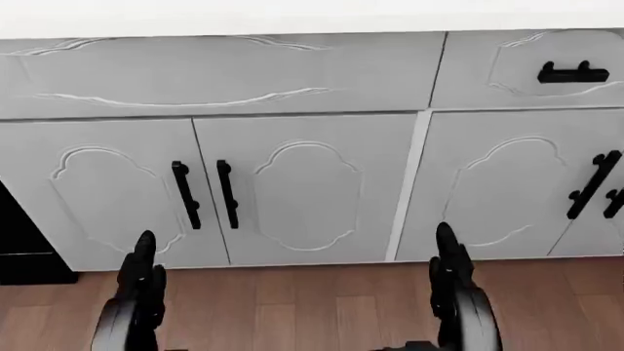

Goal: Turn the sink spout to the right.

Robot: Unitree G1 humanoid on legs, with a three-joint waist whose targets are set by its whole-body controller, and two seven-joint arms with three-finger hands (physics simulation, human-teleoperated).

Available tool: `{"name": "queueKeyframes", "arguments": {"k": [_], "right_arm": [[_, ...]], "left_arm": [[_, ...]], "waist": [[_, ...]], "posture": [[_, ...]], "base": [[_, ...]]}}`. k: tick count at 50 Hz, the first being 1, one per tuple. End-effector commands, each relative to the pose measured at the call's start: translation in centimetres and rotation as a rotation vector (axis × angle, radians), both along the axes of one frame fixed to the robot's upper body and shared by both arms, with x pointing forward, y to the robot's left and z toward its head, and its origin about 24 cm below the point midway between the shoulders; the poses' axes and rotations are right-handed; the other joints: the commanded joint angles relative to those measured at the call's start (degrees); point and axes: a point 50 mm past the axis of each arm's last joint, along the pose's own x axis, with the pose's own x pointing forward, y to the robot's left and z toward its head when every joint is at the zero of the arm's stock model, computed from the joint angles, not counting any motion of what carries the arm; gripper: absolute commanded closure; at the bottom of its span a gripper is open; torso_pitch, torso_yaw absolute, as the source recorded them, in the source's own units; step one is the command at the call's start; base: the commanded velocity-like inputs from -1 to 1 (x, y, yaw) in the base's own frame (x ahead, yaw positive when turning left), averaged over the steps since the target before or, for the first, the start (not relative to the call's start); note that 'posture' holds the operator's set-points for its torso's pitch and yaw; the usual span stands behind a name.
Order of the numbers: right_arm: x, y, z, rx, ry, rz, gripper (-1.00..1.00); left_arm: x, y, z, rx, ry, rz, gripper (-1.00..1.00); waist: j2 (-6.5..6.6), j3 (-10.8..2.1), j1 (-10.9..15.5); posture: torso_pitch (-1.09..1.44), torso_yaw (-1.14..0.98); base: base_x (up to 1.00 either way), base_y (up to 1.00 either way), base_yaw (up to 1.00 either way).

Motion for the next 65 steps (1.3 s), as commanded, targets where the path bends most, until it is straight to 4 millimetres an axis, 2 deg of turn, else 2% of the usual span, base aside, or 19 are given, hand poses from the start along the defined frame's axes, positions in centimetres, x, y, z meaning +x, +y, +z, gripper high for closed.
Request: {"name": "queueKeyframes", "arguments": {"k": [1,3,4,5,7,8,20,21,23,25,30,34,35,37,41,44,51,53,65], "right_arm": [[0.6,-0.4,3.1,0.003,-0.168,0.002,-1.00],[0.7,-0.3,3.0,-0.008,-0.172,0.006,-1.00],[0.7,-0.4,3.2,-0.008,-0.173,0.006,-1.00],[0.8,-0.4,3.2,-0.009,-0.174,0.010,-1.00],[0.9,-0.3,2.8,-0.016,-0.166,0.009,-1.00],[0.9,-0.3,2.7,-0.019,-0.161,0.009,-1.00],[0.8,0.0,2.8,-0.042,-0.161,0.016,-1.00],[0.8,-0.1,2.7,-0.047,-0.158,0.013,-1.00],[0.8,-0.2,2.7,-0.047,-0.157,0.013,-1.00],[0.8,-0.2,2.7,-0.051,-0.158,0.009,-1.00],[0.8,0.1,2.9,-0.048,-0.167,0.023,-1.00],[0.8,0.2,2.9,-0.048,-0.169,0.029,-1.00],[0.8,0.2,2.9,-0.047,-0.169,0.029,-1.00],[0.7,0.1,2.9,-0.046,-0.170,0.026,-1.00],[0.7,0.2,3.0,-0.044,-0.169,0.029,-1.00],[0.7,0.2,3.0,-0.045,-0.169,0.024,-1.00],[0.6,-0.6,3.0,-0.029,-0.168,0.011,-1.00],[1.8,-1.5,4.5,-0.006,-0.181,0.007,-1.00],[9.9,-4.9,13.6,-0.065,-0.159,0.000,-1.00]], "left_arm": [[0.5,-0.3,3.4,0.009,-0.190,-0.005,-1.00],[0.4,-0.1,3.9,0.002,-0.207,0.008,-1.00],[0.4,0.0,3.9,0.000,-0.208,0.010,-1.00],[0.4,0.0,3.9,-0.001,-0.209,0.010,-1.00],[0.4,-0.1,3.7,0.007,-0.212,0.012,-1.00],[0.4,-0.2,3.7,0.008,-0.212,0.011,-1.00],[0.0,-0.3,3.8,0.018,-0.226,0.010,-1.00],[0.0,-0.3,3.8,0.019,-0.226,0.011,-1.00],[0.1,-0.2,3.9,0.018,-0.227,0.015,-1.00],[0.1,-0.2,3.9,0.019,-0.228,0.016,-1.00],[0.1,-0.1,4.0,0.023,-0.235,0.021,-1.00],[0.0,-0.1,4.1,0.025,-0.239,0.021,-1.00],[-0.1,-0.1,4.1,0.025,-0.239,0.022,-1.00],[-0.1,-0.1,4.0,0.025,-0.238,0.022,-1.00],[0.0,-0.1,4.0,0.027,-0.237,0.024,-1.00],[0.0,-0.1,4.0,0.026,-0.238,0.024,-1.00],[0.5,-0.3,4.0,0.001,-0.227,-0.003,-1.00],[3.0,0.3,3.7,-0.026,-0.171,0.022,-1.00],[13.0,-1.0,12.3,0.070,-0.171,0.051,-1.00]], "waist": [[-0.45,-0.05,-0.12],[-0.08,-3.52,0.39],[-0.10,-2.95,0.37],[-0.43,-0.96,0.31],[-0.52,-3.88,0.38],[-0.51,-4.21,0.41],[-0.27,-4.88,0.43],[0.06,-5.89,0.34],[-1.62,-4.12,0.02],[-3.87,-3.76,-0.26],[-4.08,-2.00,-0.80],[6.48,-3.34,-0.89],[2.60,-1.54,-0.52],[1.79,-2.65,0.05],[0.01,-2.44,0.79],[-3.18,-3.09,1.27],[-1.05,-4.35,0.62],[-0.71,-4.42,0.53],[-1.08,-6.12,0.64]], "posture": [[0.00,0.00],[0.00,0.00],[0.00,0.00],[0.00,0.00],[0.00,0.00],[0.00,0.00],[0.00,0.00],[0.00,0.00],[0.00,0.00],[0.00,0.00],[0.00,0.00],[0.00,0.00],[0.00,0.00],[0.00,0.00],[0.00,0.00],[0.00,0.00],[0.00,0.00],[0.00,0.00],[0.00,0.00]], "base": [[0.00,0.00,0.00],[0.00,0.00,0.00],[0.00,0.00,0.00],[0.00,0.00,0.00],[0.00,0.00,0.00],[0.00,0.00,0.00],[0.00,0.00,0.00],[0.00,0.16,0.00],[0.00,0.59,0.00],[0.00,1.00,0.00],[0.00,0.80,0.00],[0.00,0.00,0.00],[0.00,0.00,0.00],[0.00,0.00,0.00],[0.00,0.00,0.00],[0.00,0.00,0.00],[0.00,0.00,0.00],[0.00,0.00,0.00],[0.00,0.00,0.00]]}}
